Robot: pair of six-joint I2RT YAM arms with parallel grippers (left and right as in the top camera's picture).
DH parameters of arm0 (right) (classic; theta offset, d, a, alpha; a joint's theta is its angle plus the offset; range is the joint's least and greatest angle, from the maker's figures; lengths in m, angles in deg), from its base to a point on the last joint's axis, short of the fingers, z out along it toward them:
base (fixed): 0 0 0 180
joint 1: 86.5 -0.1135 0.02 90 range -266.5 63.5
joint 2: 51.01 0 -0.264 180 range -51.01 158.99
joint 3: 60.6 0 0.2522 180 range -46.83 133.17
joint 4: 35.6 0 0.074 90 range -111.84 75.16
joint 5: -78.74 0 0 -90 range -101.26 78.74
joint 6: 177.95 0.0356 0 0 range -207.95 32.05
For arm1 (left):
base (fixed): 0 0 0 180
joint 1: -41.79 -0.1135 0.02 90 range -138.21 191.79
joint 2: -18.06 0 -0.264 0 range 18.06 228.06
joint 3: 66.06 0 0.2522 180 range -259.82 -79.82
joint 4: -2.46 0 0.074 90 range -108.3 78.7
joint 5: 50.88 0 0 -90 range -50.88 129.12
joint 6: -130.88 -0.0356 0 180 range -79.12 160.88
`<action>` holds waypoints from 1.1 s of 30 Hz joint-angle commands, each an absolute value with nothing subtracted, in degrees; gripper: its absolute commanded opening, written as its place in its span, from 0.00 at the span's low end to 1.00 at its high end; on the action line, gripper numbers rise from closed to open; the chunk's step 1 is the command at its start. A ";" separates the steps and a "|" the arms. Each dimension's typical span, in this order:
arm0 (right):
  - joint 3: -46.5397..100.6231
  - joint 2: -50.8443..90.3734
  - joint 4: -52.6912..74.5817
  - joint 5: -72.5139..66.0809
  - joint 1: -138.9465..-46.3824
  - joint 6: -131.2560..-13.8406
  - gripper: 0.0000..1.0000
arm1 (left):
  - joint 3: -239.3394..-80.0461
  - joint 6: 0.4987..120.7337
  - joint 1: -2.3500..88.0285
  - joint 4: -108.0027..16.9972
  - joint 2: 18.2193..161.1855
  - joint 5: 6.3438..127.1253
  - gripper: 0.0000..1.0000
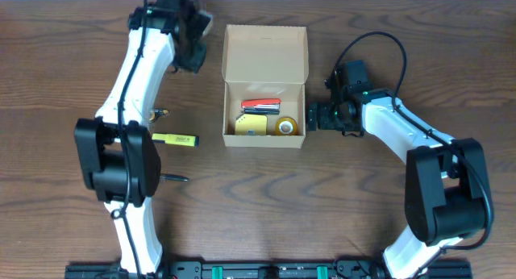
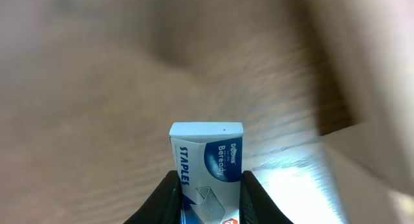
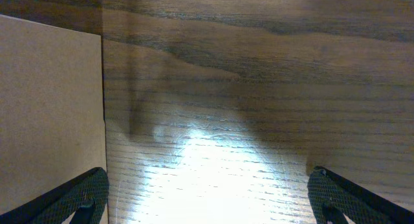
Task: Pack container
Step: 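Lift the staples box with the left gripper and carry it over the box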
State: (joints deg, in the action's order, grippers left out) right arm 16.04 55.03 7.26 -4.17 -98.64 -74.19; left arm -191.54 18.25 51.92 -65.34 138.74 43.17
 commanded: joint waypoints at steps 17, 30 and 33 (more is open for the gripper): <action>15.93 55.10 7.31 -3.95 -98.25 -74.93 0.99 | -198.36 10.40 71.22 -73.77 131.53 55.26 0.14; 15.93 55.10 7.31 -3.93 -98.25 -74.93 0.99 | -196.08 43.99 73.97 -72.77 135.02 53.71 0.16; 15.93 55.10 7.31 -3.95 -98.25 -74.93 0.99 | -196.08 50.31 74.13 -71.59 136.38 53.55 0.16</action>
